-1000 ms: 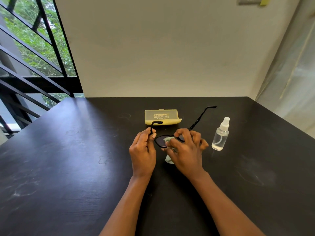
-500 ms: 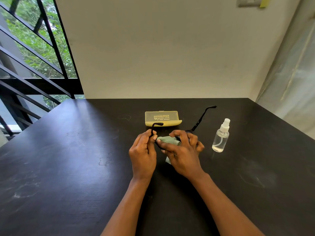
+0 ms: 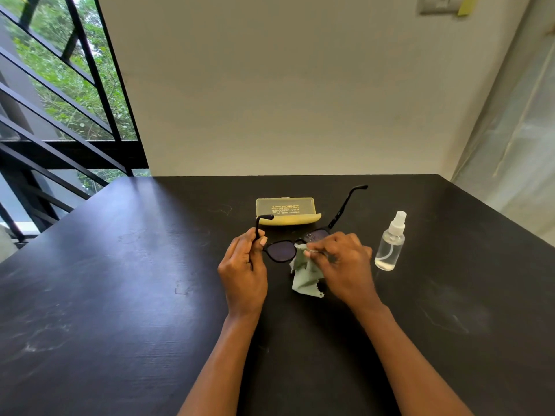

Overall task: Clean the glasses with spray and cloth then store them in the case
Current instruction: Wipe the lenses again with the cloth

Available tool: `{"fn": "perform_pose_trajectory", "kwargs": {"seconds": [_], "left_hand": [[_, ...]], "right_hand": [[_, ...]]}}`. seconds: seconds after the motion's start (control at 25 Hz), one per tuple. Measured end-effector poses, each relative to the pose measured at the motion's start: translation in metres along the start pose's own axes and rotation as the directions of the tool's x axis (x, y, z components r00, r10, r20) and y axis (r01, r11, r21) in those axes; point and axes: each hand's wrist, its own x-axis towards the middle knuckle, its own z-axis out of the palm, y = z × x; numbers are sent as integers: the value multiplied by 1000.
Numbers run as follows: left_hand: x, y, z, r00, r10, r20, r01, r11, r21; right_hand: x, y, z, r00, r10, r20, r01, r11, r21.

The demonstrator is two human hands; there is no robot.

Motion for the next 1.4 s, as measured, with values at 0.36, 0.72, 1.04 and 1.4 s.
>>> {"fn": "perform_pose_trajectory", "kwargs": {"seconds": [0.36,0.72,1.04,1.4], "left_hand": [[-1,2,0,999,34,11,-34,999,0],[-2,1,1,998,64,15,-64,998,7],[-1,3,0,998,57,0,-57,998,-17],[-1,0,0,998,54,13,-54,998,-27]], "right_hand": [[11,-3,-15,942,276,-192,-220,937,272],[3,-3,3,1000,28,9,-27,996,-80],[1,2,2,992,1,127,44,933,-357],[-1,10,8,996,-92,-19,83,950,-301]]}}
